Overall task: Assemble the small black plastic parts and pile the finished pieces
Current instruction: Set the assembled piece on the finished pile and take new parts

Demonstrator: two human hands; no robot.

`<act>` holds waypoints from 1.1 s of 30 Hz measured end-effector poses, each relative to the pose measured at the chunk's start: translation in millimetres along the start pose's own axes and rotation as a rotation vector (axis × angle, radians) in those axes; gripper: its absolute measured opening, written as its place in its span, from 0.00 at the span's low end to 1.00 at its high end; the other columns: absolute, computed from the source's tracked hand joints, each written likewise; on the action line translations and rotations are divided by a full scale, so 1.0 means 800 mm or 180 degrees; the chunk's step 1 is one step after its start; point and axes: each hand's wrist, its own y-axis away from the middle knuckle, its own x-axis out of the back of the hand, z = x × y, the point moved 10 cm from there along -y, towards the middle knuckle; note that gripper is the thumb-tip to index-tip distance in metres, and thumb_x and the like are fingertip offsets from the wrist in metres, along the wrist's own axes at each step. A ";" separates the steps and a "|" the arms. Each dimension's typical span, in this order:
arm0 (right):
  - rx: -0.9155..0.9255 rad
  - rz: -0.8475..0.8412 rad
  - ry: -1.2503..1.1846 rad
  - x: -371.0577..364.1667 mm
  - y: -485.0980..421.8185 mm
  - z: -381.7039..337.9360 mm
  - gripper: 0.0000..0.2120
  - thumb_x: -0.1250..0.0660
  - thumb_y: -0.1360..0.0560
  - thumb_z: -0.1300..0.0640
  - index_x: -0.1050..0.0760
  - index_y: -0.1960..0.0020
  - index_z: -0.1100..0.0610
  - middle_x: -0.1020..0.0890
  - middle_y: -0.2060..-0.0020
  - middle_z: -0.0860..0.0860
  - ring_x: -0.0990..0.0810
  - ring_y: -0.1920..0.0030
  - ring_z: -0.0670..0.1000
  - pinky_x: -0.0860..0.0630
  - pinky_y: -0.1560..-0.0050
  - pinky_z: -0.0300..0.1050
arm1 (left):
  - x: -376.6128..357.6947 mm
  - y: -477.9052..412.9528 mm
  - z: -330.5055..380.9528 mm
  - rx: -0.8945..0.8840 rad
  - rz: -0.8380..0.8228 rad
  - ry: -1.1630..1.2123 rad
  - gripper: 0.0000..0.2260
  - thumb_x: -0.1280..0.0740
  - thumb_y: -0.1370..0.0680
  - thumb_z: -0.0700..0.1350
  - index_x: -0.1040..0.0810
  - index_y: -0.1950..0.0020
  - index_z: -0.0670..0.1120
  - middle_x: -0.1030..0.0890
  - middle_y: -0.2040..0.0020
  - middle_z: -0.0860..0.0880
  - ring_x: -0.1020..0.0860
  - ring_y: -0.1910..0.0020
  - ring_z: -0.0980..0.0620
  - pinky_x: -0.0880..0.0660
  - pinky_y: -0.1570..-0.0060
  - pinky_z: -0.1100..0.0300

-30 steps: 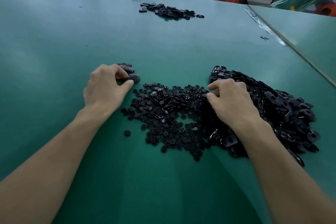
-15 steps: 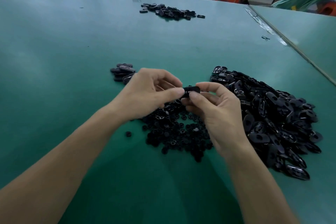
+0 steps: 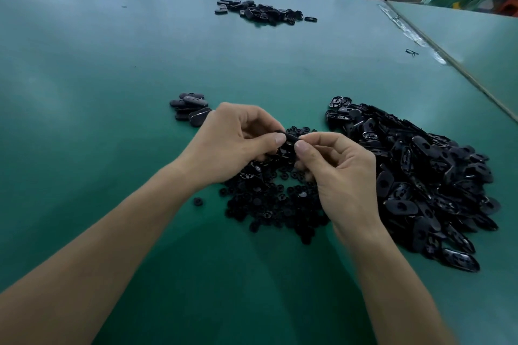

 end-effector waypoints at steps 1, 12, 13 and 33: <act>0.0041 0.0044 0.0138 0.001 0.000 -0.001 0.04 0.27 0.24 0.61 0.17 0.54 0.52 0.15 0.65 0.47 0.17 0.65 0.44 0.24 0.63 0.35 | 0.001 0.000 -0.001 0.0020 0.0026 0.0072 0.02 0.25 0.24 0.40 0.16 0.54 0.46 0.14 0.63 0.46 0.15 0.63 0.47 0.18 0.61 0.57; 0.0452 -0.0507 0.3046 -0.035 0.015 -0.006 0.06 0.30 0.22 0.52 0.17 0.47 0.51 0.20 0.52 0.49 0.23 0.47 0.51 0.25 0.44 0.46 | 0.035 -0.004 -0.013 0.0153 0.0665 0.0229 0.05 0.27 0.24 0.38 0.16 0.55 0.48 0.14 0.63 0.48 0.15 0.60 0.43 0.17 0.56 0.55; 0.0430 -0.0473 0.3038 -0.035 0.015 -0.007 0.06 0.30 0.22 0.53 0.17 0.47 0.51 0.20 0.53 0.49 0.23 0.47 0.51 0.25 0.44 0.46 | 0.036 -0.003 -0.014 0.0159 0.0682 0.0245 0.06 0.27 0.24 0.38 0.16 0.55 0.48 0.14 0.63 0.48 0.14 0.60 0.44 0.18 0.57 0.57; 0.0601 0.0021 0.1974 -0.016 0.010 -0.023 0.05 0.35 0.19 0.58 0.20 0.48 0.52 0.19 0.63 0.40 0.20 0.59 0.41 0.27 0.57 0.34 | 0.015 0.001 -0.018 0.0381 0.0373 0.0273 0.09 0.27 0.26 0.32 0.16 0.56 0.46 0.14 0.64 0.46 0.14 0.62 0.49 0.18 0.61 0.61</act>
